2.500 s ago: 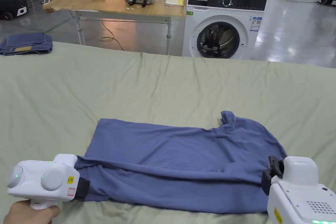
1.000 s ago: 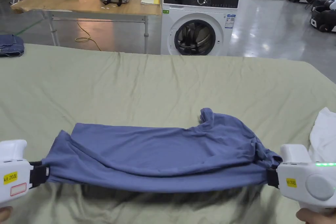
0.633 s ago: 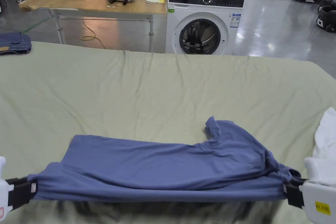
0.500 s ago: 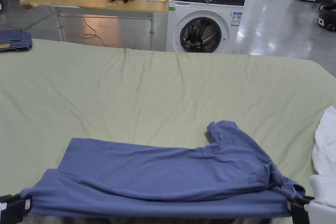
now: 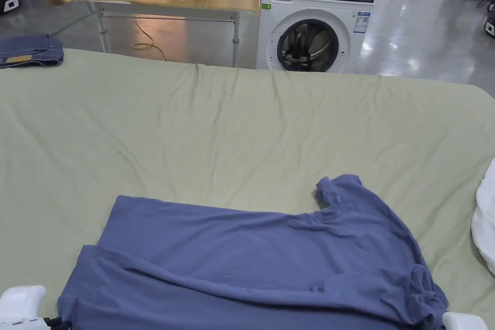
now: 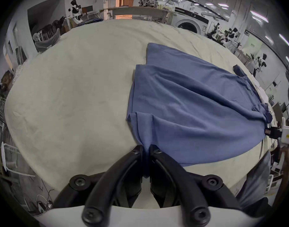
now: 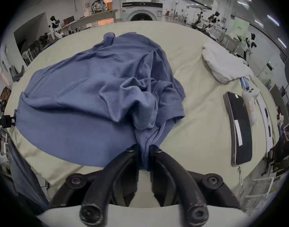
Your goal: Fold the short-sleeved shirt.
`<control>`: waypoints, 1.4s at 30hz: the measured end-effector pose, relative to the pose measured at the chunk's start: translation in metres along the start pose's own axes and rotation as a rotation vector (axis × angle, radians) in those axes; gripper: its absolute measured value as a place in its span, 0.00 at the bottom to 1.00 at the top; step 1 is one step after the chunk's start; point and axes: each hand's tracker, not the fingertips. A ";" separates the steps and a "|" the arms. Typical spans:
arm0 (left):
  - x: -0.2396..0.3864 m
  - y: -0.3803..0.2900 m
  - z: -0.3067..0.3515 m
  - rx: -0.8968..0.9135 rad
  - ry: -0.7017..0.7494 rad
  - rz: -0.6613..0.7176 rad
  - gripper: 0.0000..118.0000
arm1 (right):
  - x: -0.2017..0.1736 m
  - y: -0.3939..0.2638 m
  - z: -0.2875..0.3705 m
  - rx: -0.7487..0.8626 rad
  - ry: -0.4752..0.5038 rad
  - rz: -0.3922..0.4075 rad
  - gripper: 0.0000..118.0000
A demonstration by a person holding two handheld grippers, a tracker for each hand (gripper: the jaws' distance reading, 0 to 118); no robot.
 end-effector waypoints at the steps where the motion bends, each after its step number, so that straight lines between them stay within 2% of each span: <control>1: 0.000 0.002 0.002 -0.002 -0.005 -0.003 0.04 | 0.000 0.002 0.003 -0.002 0.000 -0.001 0.31; 2: -0.005 0.005 0.004 -0.004 -0.012 -0.003 0.10 | -0.001 0.006 0.009 -0.010 -0.013 -0.008 0.47; 3: -0.006 0.008 0.008 -0.002 -0.018 0.007 0.16 | -0.002 0.010 0.015 -0.007 -0.028 -0.006 0.54; 4: -0.005 0.011 0.011 0.004 -0.021 0.015 0.25 | -0.002 0.013 0.024 0.028 -0.029 -0.008 0.57; 5: -0.004 0.014 0.016 0.032 -0.024 0.023 0.40 | -0.003 0.018 0.034 0.081 -0.031 -0.012 0.57; 6: -0.001 0.017 0.023 0.083 -0.036 0.023 0.44 | -0.006 0.025 0.042 0.125 -0.037 -0.017 0.57; 9: 0.010 0.032 0.036 0.220 -0.077 -0.006 0.51 | -0.016 0.047 0.062 0.272 -0.031 -0.035 0.57; 14: 0.047 0.054 0.053 0.462 -0.055 -0.049 0.51 | -0.051 0.081 0.077 0.530 -0.003 -0.046 0.57; 16: 0.061 0.061 0.058 0.540 -0.042 -0.065 0.50 | -0.069 0.091 0.082 0.609 0.009 -0.034 0.52; 17: 0.069 0.064 0.061 0.583 -0.031 -0.090 0.50 | -0.079 0.096 0.083 0.659 0.011 -0.030 0.45; 18: 0.074 0.066 0.060 0.620 -0.010 -0.114 0.45 | -0.087 0.100 0.084 0.690 0.012 -0.025 0.39; 19: 0.081 0.067 0.062 0.660 0.008 -0.137 0.34 | -0.095 0.103 0.085 0.710 0.012 -0.017 0.28; 20: 0.090 0.068 0.064 0.698 0.035 -0.161 0.18 | -0.101 0.107 0.083 0.731 0.020 -0.013 0.12; 21: 0.096 0.069 0.065 0.721 0.061 -0.182 0.10 | -0.107 0.109 0.082 0.756 0.018 -0.020 0.05; 23: 0.106 0.071 0.067 0.760 0.092 -0.210 0.05 | -0.118 0.113 0.083 0.772 0.021 -0.014 0.01; 24: 0.107 0.073 0.068 0.756 0.073 -0.202 0.00 | -0.122 0.116 0.083 0.792 0.035 -0.009 0.00; 26: 0.108 0.077 0.068 0.794 0.088 -0.180 0.00 | -0.129 0.116 0.083 0.827 0.037 -0.011 0.00; 31: 0.090 0.112 0.049 0.674 0.047 -0.112 0.00 | -0.135 0.125 0.079 0.836 0.064 -0.019 0.00; 35: 0.054 0.169 0.015 0.458 -0.007 -0.028 0.00 | -0.129 0.133 0.071 0.818 0.101 -0.017 0.00; 42: 0.002 0.251 -0.070 0.077 -0.119 0.046 0.00 | -0.113 0.139 0.051 0.746 0.068 -0.021 0.00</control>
